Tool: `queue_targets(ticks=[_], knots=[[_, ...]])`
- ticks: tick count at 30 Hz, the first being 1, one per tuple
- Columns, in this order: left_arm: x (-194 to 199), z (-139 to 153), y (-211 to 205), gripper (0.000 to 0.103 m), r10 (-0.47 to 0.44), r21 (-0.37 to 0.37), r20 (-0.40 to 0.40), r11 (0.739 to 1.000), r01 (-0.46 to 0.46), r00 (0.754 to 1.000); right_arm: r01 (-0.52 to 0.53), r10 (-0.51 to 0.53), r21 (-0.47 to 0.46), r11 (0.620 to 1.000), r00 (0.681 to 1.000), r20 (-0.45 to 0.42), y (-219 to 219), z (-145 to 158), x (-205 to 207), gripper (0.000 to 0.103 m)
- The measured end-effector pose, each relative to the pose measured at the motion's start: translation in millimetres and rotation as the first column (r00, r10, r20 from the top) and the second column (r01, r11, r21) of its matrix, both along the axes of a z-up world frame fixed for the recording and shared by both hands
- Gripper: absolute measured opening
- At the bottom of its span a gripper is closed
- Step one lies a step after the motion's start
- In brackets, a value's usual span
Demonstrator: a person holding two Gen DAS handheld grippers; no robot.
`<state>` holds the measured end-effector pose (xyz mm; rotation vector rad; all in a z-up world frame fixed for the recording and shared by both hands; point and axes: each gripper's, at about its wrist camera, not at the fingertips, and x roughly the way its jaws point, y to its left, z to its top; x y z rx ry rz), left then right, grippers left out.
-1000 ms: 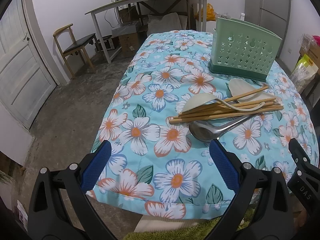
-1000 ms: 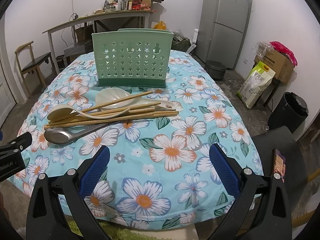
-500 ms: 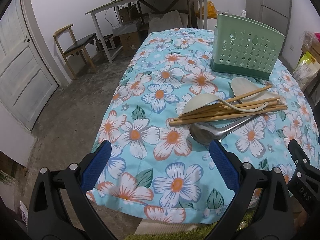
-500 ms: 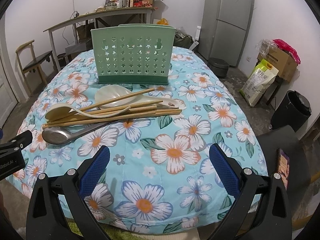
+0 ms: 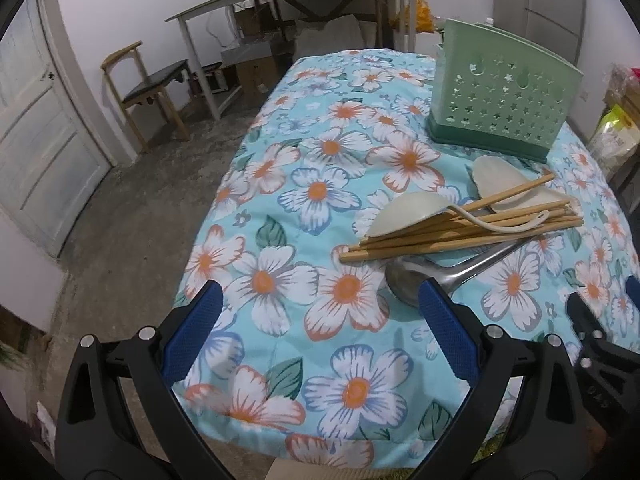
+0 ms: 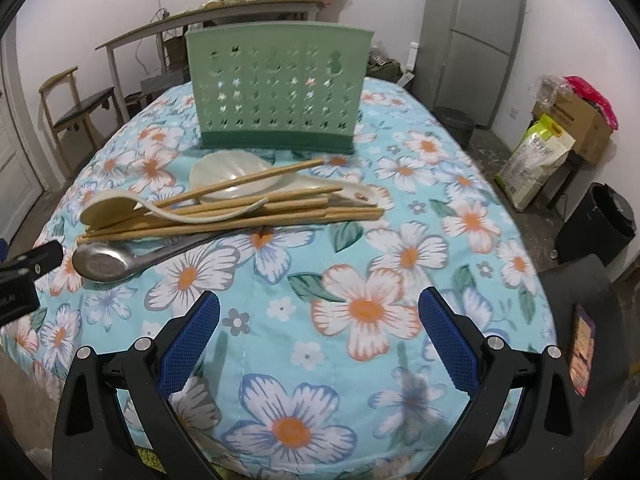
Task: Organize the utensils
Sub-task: 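Move the right tool toward the white ceramic spoon on the chopsticks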
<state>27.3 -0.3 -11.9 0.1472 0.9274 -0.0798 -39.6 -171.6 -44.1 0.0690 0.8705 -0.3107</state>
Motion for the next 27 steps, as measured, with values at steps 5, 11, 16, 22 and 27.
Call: queue_targets(ticks=[5, 11, 16, 22, 27], knots=[[6.5, -2.3, 0.4, 0.095, -0.060, -0.061, 0.034, 0.996, 0.062, 0.998, -0.067, 0.067, 0.001, 0.998, 0.997, -0.040, 8.5, -14.4, 11.4, 0.097], [14.4, -10.0, 11.1, 0.095, -0.099, -0.270, 0.026, 0.957, 0.103, 0.995, -0.115, 0.114, -0.009, 0.993, 0.992, -0.055, 13.2, -30.8, 18.9, 0.097], [24.5, -22.0, 8.6, 0.095, -0.093, -0.306, -0.041, 0.949, 0.076, 0.995, -0.119, 0.120, 0.020, 0.993, 0.992, -0.044, 9.7, -33.6, 20.9, 0.097], [27.1, -33.1, 7.1, 0.094, -0.118, -0.365, -0.095, 0.928, 0.076, 0.988, -0.123, 0.126, 0.061, 0.991, 0.991, -0.034, 3.7, -35.9, 21.4, 0.097], [29.4, -40.9, 5.0, 0.076, -0.143, -0.422, -0.135, 0.904, 0.074, 0.980, -0.130, 0.133, 0.077, 0.988, 0.991, -0.023, 1.2, -37.2, 20.7, 0.097]])
